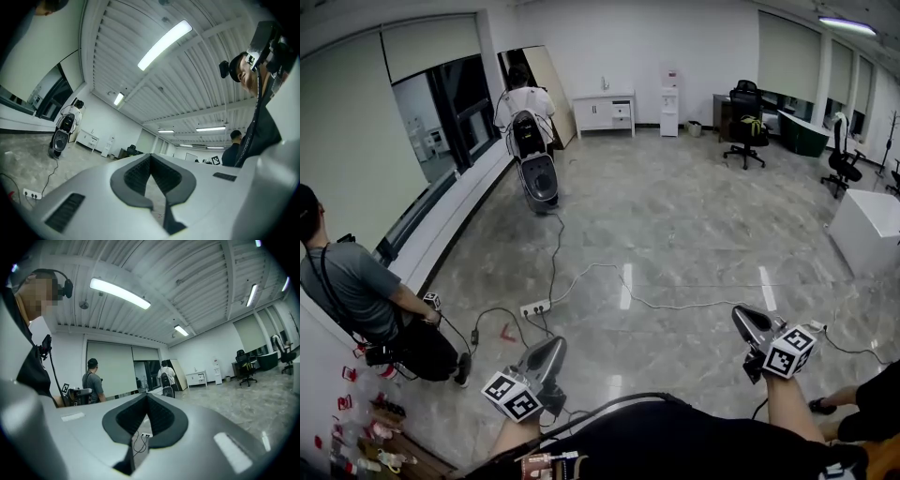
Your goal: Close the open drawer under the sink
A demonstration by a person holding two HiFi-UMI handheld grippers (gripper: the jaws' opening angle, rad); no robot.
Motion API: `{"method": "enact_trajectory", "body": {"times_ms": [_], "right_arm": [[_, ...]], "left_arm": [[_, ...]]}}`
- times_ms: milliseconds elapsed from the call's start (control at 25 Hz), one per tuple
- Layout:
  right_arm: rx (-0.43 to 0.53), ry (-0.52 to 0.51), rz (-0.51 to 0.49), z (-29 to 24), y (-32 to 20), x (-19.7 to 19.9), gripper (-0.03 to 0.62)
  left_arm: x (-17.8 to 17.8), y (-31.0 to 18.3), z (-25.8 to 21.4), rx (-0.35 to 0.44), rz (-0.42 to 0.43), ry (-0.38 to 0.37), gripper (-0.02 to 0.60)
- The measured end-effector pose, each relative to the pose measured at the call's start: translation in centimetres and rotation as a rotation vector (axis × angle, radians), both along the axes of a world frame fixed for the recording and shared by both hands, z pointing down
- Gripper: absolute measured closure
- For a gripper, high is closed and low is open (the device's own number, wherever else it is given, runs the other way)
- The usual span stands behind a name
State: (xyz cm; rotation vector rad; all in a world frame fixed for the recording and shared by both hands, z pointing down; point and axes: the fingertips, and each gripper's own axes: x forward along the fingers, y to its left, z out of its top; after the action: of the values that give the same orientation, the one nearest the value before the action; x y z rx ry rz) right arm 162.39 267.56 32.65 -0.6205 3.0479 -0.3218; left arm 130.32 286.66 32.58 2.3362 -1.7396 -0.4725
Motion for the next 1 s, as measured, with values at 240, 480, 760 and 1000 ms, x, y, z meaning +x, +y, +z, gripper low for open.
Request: {"method": "enact_trajectory", "body": {"times_ms": [240, 480, 760, 1000], "right_arm": [[0.014, 0.023, 0.002, 1.0, -5.4, 1.1, 0.595], [-0.018, 0.037, 0.023, 2.2, -8.7, 1.1, 0.595], [0.019, 0.108, 0.050, 2.8, -12.0, -3.6, 0.595], [0.051, 0.126, 0.111, 0.0, -15.6, -11.9, 0.595]], "left_arm": [[2.1, -6.2, 0.0, -0.020, 0.020, -0.028, 0.583], [1.5, -10.0, 0.2, -0.036, 0.044, -0.021, 0.583], [-3.4, -16.1, 2.2, 0.005, 0.109, 0.007, 0.583], [-12.2, -20.8, 0.5, 0.032, 0.167, -0.007, 0.583]]}}
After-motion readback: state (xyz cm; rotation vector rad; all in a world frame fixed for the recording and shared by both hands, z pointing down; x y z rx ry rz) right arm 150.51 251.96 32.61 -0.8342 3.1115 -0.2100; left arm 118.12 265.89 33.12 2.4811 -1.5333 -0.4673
